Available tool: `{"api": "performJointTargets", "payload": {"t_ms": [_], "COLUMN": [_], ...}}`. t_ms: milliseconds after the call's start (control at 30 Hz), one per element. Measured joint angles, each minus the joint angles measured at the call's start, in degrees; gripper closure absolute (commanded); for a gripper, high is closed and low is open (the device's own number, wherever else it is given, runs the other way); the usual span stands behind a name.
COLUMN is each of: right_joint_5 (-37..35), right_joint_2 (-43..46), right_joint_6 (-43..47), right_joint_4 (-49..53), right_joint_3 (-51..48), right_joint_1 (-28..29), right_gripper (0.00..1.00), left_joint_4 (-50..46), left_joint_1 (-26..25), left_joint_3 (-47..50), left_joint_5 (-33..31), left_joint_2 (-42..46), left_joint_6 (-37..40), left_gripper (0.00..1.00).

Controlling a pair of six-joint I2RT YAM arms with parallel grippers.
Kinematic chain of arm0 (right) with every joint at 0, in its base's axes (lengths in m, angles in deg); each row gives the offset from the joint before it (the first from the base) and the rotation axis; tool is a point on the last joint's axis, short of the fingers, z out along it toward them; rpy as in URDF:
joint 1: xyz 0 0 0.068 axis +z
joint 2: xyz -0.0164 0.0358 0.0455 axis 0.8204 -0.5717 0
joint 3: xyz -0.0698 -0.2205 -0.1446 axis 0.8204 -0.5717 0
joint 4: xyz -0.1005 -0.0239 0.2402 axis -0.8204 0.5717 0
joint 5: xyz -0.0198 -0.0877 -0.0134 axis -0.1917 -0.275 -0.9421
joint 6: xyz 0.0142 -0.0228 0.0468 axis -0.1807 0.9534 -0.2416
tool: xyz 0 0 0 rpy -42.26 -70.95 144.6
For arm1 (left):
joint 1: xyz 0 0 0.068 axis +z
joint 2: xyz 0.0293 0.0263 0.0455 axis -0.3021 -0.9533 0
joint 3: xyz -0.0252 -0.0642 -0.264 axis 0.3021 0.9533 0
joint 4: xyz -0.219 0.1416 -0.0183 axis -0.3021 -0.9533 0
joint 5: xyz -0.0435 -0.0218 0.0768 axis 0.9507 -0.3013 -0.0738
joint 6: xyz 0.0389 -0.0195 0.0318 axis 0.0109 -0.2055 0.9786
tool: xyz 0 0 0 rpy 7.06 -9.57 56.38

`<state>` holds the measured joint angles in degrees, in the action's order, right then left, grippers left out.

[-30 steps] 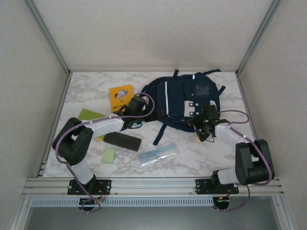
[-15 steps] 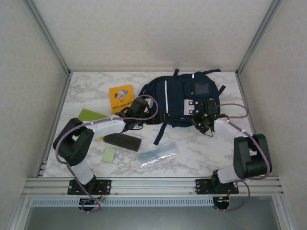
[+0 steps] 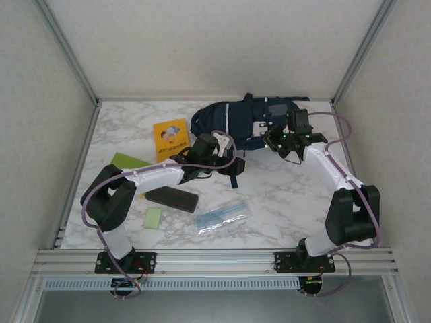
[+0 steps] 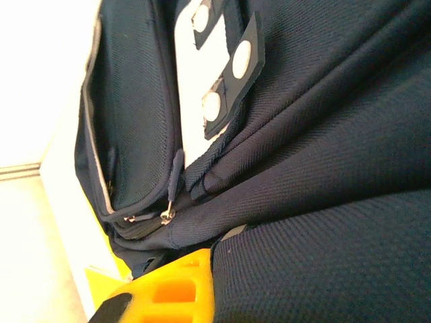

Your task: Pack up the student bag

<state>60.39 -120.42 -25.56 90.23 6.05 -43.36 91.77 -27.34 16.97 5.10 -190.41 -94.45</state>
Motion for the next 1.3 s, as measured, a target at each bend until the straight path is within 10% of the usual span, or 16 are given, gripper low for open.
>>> {"api": "performJointTargets", "payload": {"t_ms": [633,867,1300], "right_joint_5": [3.87,4.15,4.17], "right_joint_2": [-0.11,1.22,1.38], "right_joint_6": [-7.78,-8.13,8.72], "right_joint_4": [-7.39,-8.17,0.48], "right_joint_3": [-4.59,-5.40,-4.31], "right_joint_1": [0.00,-0.24,-7.39], "right_gripper": [1.00,1.00,1.00], "left_joint_4": [13.66,18.14,6.01], "left_joint_1": [-1.11,-1.27,2.84], "left_joint_3": [-6.60,-7.21,-2.21], "left_joint_5": [-12.50,-12.00,-7.80], "left_joint_2": [-14.75,-16.74,-9.40], "left_joint_6": [2.62,3.61,8.04], "left_gripper": [0.34,1.00,1.00]}}
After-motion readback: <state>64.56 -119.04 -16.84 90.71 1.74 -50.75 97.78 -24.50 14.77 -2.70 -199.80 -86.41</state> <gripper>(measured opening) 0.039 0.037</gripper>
